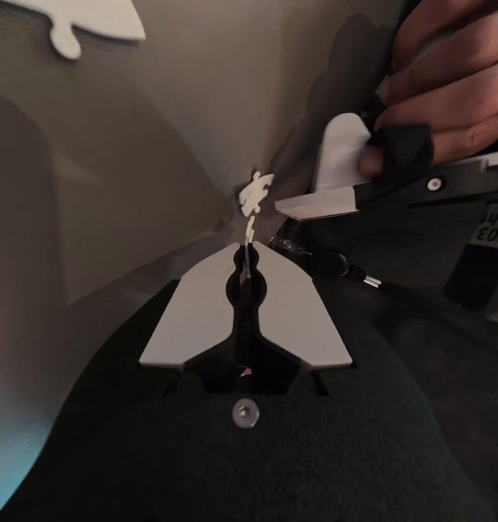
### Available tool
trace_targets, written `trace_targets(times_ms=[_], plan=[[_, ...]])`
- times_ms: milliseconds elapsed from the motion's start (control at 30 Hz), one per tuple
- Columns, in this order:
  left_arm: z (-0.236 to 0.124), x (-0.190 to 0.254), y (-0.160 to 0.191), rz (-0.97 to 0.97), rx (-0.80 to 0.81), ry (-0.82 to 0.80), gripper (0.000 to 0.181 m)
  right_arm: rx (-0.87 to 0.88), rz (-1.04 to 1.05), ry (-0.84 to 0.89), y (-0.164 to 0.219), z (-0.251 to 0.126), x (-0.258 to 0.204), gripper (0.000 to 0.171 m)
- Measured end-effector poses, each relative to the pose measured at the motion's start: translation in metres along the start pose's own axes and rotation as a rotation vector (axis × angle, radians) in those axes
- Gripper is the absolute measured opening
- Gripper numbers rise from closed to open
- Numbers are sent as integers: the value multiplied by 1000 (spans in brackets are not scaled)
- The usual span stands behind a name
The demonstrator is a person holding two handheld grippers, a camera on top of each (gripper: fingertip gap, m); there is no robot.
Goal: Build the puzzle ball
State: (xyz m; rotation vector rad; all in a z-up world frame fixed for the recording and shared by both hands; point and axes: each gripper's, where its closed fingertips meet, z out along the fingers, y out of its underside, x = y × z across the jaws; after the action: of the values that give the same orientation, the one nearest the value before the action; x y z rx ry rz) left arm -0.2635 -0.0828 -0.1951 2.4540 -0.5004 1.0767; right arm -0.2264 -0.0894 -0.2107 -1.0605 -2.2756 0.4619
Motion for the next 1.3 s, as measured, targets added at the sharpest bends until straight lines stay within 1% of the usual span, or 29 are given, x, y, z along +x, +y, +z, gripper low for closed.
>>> trace_targets(times_ms=[67, 167, 367, 467, 600, 733, 900, 1133, 1200, 1233, 1300], plan=[[2, 1, -2, -10, -47, -1, 2, 7, 16, -14, 1, 2, 0, 3], [7, 2, -4, -19, -113, -6, 2, 57, 76, -35, -3, -3, 1, 4], [12, -6, -5, -47, -194, -60, 2, 85, 130, 2, -6, -8, 10, 3], [14, -6, -6, -56, -208, -63, 2, 95, 121, 16, -9, -5, 10, 0], [13, -6, -8, -53, -219, -87, 2, 61, 98, 64, -5, 1, 13, 0], [14, -5, -9, -67, -228, -66, 2, 65, 165, 109, -8, 4, 24, 0], [15, -7, -10, -74, -233, -58, 3, 37, 285, 68, 0, 18, 22, 0], [15, -8, -10, -83, -243, -25, 3, 48, 439, -31, -1, 18, 16, 1], [15, -9, -9, -69, -239, -27, 4, 59, 441, -42, -1, 18, 16, 1], [14, -7, -8, -67, -241, -16, 5, 59, 431, -39, -1, 18, 16, 2], [12, -5, -6, -61, -232, 14, 15, 61, 437, -42, -1, 18, 16, 2]])
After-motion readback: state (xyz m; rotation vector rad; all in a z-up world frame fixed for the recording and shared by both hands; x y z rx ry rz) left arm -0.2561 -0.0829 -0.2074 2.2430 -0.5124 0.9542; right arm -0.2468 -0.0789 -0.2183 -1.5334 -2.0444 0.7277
